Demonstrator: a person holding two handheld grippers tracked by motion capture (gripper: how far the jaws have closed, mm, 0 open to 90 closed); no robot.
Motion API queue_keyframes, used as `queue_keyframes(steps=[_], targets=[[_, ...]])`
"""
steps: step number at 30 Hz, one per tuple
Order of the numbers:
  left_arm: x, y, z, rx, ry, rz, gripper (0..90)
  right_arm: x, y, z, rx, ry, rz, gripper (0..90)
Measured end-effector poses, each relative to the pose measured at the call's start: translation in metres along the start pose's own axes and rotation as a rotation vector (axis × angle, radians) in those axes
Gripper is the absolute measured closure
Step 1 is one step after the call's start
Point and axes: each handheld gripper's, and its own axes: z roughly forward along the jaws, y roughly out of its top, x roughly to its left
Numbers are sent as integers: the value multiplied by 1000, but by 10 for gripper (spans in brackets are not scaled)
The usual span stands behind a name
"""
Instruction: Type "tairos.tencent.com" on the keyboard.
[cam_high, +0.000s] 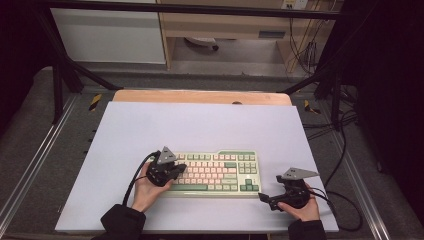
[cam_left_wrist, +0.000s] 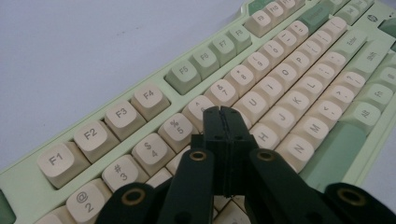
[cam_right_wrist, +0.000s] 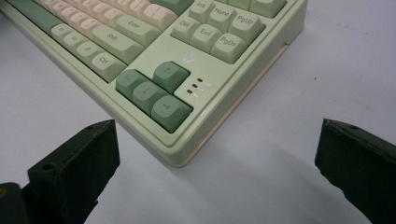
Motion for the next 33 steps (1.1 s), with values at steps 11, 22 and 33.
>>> queue_keyframes(steps=[11,22,33], targets=[[2,-3,-16,-10,-11,15,898,0,0,0,1,0,0,4],[11,-14,-32,-11,2,12,898,1,0,0,2,1,5,4],[25,-29,-44,-1,29,-13,898,1,0,0,1,1,4,4]])
